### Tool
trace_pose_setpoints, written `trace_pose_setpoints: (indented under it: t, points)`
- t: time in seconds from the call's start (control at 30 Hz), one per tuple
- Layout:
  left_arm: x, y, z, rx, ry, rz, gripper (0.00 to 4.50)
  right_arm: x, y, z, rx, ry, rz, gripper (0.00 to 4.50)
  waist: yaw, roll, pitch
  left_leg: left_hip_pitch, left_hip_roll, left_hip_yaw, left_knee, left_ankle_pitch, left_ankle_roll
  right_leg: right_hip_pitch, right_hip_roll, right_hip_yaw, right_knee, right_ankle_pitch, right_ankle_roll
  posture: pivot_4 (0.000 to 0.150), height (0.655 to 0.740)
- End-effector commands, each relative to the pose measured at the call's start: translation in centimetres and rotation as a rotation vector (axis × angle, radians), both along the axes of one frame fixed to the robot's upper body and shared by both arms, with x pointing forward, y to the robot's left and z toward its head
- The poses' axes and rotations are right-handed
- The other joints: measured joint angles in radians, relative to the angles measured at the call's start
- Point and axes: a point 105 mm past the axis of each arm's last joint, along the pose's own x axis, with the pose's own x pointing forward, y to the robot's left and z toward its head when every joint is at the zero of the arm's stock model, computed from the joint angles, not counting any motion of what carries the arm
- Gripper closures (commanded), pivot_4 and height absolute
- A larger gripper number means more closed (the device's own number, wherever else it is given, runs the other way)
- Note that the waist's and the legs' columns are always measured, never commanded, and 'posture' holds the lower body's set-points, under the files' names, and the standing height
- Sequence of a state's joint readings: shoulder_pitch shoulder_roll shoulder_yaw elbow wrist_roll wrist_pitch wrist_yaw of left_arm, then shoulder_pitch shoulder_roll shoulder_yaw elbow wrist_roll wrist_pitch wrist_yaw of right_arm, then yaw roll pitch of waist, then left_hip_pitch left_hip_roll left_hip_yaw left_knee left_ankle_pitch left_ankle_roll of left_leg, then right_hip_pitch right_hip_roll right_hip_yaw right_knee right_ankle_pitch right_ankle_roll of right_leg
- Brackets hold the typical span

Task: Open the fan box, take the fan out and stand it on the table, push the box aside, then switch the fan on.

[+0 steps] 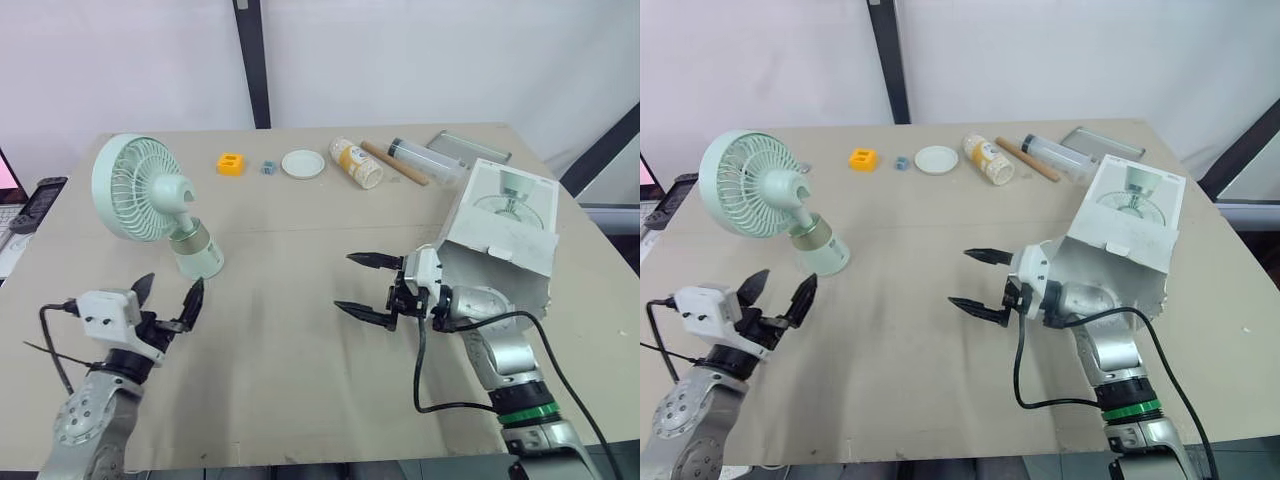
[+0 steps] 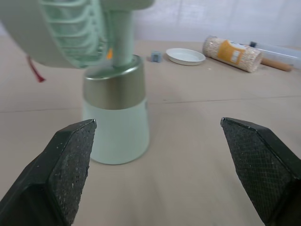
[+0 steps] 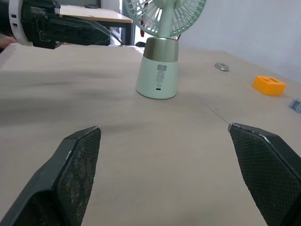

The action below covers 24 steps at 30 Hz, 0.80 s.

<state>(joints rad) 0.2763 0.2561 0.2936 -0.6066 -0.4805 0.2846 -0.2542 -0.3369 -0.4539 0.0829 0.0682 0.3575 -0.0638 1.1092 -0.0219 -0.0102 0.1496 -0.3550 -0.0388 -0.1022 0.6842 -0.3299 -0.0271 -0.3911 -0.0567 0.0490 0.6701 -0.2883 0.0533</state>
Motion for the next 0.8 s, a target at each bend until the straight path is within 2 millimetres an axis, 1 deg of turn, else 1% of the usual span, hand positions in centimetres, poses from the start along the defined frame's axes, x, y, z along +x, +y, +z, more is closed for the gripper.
trace_pose_setpoints:
  t: [0.03,0.2,0.43,0.67,0.8]
  points:
    - [-0.3,1.6,2.7,0.025,-0.090,0.049,0.00,0.4,0.5,1.1,0.011,-0.056,0.006,0.07,0.000,0.000,0.000,0.000,0.000,0.000,0.000,0.000,0.000,0.000,0.000,0.000,0.000,0.000,0.000,0.150,0.7400]
    - [-0.3,2.0,3.9,0.037,-0.116,0.036,0.00,0.5,0.7,1.2,0.011,-0.067,0.001,0.07,0.000,0.000,0.000,0.000,0.000,0.000,0.000,0.002,-0.004,0.000,0.000,-0.001,-0.001,0.000,0.000,0.150,0.7400]
    - [-0.2,2.3,4.3,0.024,-0.111,0.010,0.00,0.7,0.6,1.0,-0.001,-0.077,-0.002,0.07,0.000,0.000,0.000,0.000,0.000,0.000,-0.003,0.003,-0.005,0.000,0.000,0.000,-0.002,0.000,0.000,0.150,0.7400]
    - [0.5,3.6,5.4,0.026,-0.109,0.014,0.00,0.8,0.7,0.9,-0.001,-0.085,-0.001,0.07,0.000,0.000,0.000,0.000,0.000,-0.001,-0.004,0.003,-0.006,-0.001,0.000,-0.001,-0.002,0.000,-0.001,0.150,0.7400]
    - [0.9,4.0,5.5,0.035,-0.092,0.011,0.00,0.8,0.7,0.8,-0.005,-0.088,-0.003,0.07,-0.001,0.000,0.000,0.000,0.000,-0.001,-0.004,0.003,-0.006,-0.001,0.000,-0.001,-0.002,0.000,-0.001,0.150,0.7400]
